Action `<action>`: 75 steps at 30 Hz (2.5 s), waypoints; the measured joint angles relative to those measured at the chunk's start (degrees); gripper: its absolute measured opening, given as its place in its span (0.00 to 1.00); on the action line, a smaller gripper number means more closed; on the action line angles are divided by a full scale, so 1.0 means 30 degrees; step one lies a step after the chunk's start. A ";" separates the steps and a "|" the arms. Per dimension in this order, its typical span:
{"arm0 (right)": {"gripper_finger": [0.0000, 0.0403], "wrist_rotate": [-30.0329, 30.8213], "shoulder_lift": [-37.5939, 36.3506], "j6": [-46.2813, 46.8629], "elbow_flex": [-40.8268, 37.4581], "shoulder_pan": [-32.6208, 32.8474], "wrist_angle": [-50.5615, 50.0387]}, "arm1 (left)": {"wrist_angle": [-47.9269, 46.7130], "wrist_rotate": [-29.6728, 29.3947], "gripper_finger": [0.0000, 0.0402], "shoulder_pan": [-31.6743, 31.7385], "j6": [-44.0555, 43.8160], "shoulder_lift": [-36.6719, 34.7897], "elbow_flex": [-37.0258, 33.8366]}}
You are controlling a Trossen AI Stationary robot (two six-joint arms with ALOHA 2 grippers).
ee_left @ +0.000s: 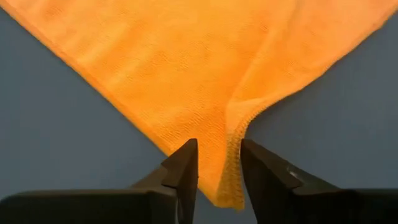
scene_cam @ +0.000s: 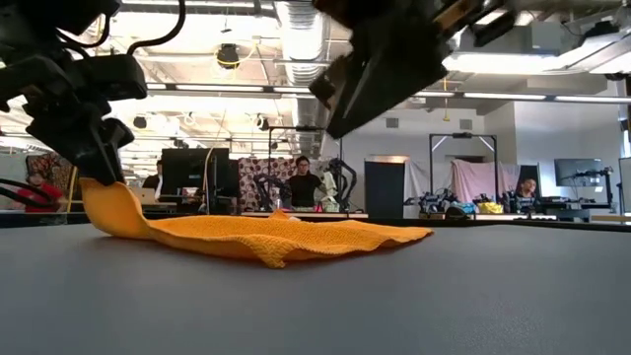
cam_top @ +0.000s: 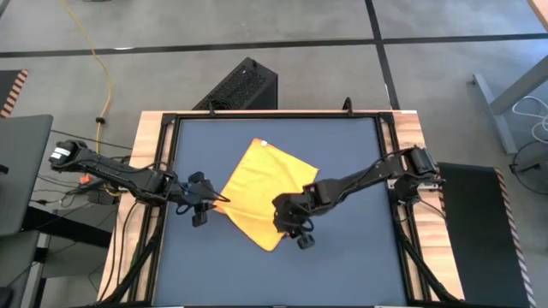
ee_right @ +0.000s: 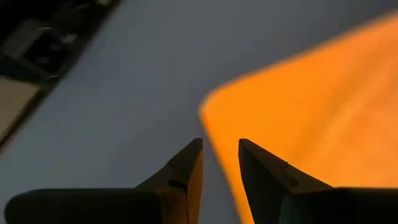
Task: Roll towel
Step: Fold the yellow towel
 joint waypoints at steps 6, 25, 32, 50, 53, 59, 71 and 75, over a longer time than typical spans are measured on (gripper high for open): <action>0.32 0.0363 0.0805 0.1224 0.0042 0.0603 0.2149 | 0.0056 0.0124 0.30 0.0804 0.1358 0.0000 0.0000; 0.32 0.2290 0.5492 0.5454 0.0370 0.2538 0.6949 | -0.0403 0.3690 0.15 0.2096 0.4742 0.0963 -0.0007; 0.32 0.4881 0.5321 0.7097 0.0455 0.3022 0.6887 | -0.0215 0.4091 0.07 0.2103 0.4799 0.1122 -0.0007; 0.32 0.6039 -0.0937 0.1718 0.0452 0.0322 -0.4166 | 0.0274 0.4451 0.00 0.2103 0.1868 0.1129 -0.0007; 0.32 0.6011 -0.1678 -0.0193 0.0452 -0.1668 -0.5600 | 0.0161 0.5455 0.00 0.2084 0.0906 0.1129 -0.0007; 0.32 0.4707 -0.1194 -0.4290 0.0452 -0.6494 -0.3783 | 0.0217 0.6322 0.03 0.1615 -0.0424 0.1129 -0.0007; 0.32 0.3585 0.2602 -0.4406 0.0437 -1.0920 -0.0197 | 0.0161 0.8315 0.29 0.0622 -0.4903 0.1122 -0.0007; 0.32 0.3919 0.3139 -0.3210 0.0437 -1.1675 -0.0215 | -0.0586 0.8444 0.31 0.0631 -0.6027 0.1122 -0.0007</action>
